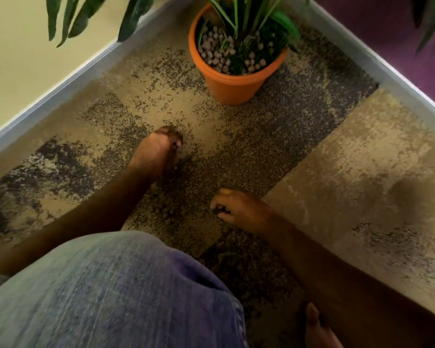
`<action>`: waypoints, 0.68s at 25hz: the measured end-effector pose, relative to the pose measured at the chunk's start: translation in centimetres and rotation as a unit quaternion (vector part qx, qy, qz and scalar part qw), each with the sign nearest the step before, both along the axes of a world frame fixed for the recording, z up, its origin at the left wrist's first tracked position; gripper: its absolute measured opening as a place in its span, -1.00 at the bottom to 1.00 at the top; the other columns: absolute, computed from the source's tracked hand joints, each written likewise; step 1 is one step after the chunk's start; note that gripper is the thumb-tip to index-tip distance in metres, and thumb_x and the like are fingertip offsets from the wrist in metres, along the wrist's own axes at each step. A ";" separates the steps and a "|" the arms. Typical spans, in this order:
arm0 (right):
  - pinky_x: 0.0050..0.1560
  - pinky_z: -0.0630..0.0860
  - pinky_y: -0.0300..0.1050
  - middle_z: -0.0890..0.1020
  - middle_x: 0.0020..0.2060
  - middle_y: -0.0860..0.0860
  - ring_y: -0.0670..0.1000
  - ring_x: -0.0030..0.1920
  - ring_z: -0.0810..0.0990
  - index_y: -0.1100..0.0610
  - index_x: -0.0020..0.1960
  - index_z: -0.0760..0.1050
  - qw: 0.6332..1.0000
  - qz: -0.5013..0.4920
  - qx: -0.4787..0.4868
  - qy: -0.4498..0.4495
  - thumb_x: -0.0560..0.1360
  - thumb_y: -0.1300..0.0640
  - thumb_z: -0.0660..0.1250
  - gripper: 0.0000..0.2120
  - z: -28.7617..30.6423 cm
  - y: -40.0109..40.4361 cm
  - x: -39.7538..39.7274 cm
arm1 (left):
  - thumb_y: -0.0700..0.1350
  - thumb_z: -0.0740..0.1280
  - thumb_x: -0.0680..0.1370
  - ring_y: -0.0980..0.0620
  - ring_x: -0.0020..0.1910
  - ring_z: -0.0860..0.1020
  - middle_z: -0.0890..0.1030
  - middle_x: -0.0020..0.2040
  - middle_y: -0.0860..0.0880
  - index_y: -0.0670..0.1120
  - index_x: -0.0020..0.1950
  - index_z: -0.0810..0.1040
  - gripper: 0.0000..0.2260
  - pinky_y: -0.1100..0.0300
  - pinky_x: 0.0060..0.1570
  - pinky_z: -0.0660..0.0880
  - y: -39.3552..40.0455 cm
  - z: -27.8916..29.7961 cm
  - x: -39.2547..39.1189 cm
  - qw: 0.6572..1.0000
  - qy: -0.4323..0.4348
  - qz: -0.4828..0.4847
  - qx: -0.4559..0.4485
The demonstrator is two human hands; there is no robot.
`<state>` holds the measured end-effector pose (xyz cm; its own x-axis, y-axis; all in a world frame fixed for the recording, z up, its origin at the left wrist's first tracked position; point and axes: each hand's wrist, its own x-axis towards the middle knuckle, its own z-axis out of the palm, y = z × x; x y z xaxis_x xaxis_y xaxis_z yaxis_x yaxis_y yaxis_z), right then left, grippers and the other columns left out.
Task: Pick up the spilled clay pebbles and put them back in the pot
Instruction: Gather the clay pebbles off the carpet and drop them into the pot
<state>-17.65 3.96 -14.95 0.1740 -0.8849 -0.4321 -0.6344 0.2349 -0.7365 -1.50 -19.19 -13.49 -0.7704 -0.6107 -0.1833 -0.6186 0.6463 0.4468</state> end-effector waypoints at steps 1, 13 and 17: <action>0.12 0.54 -0.06 0.51 0.22 0.07 0.04 0.14 0.57 0.02 0.22 0.53 1.000 0.001 0.006 0.002 0.53 0.18 0.40 -0.73 0.1 -0.5 0.7 | -0.29 0.35 0.57 -0.02 0.02 0.59 0.61 0.10 -0.09 -0.09 0.04 0.62 -0.87 0.12 0.03 0.55 -0.2 0.0 0.1 1.000 0.007 0.004 0.004; -0.12 0.56 -0.26 0.62 -0.06 -0.02 -0.15 -0.13 0.60 0.07 0.03 0.63 0.960 -0.227 0.059 -0.153 0.51 0.18 0.43 -0.89 -0.7 -1.5 4.9 | -0.23 0.49 0.48 0.37 -0.23 0.55 0.60 -0.19 0.21 0.05 -0.08 0.62 -0.82 0.47 -0.13 0.43 -0.5 0.2 2.5 0.992 0.018 0.089 0.085; -0.18 0.57 -0.31 0.64 -0.10 0.01 -0.17 -0.20 0.63 0.07 0.08 0.63 0.791 -0.436 0.109 -0.415 0.54 0.25 0.39 -0.83 -0.1 -2.4 4.4 | -0.23 0.46 0.51 0.18 -0.14 0.59 0.60 -0.06 0.15 0.02 0.03 0.65 -0.83 0.37 -0.07 0.45 0.3 0.0 2.5 0.998 0.001 0.047 0.052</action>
<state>-13.23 1.58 -15.05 -0.1577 -0.7445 -0.6488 0.5201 0.4959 -0.6954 0.96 -18.94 -13.44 -0.7105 -0.6585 -0.2481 -0.6737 0.5348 0.5100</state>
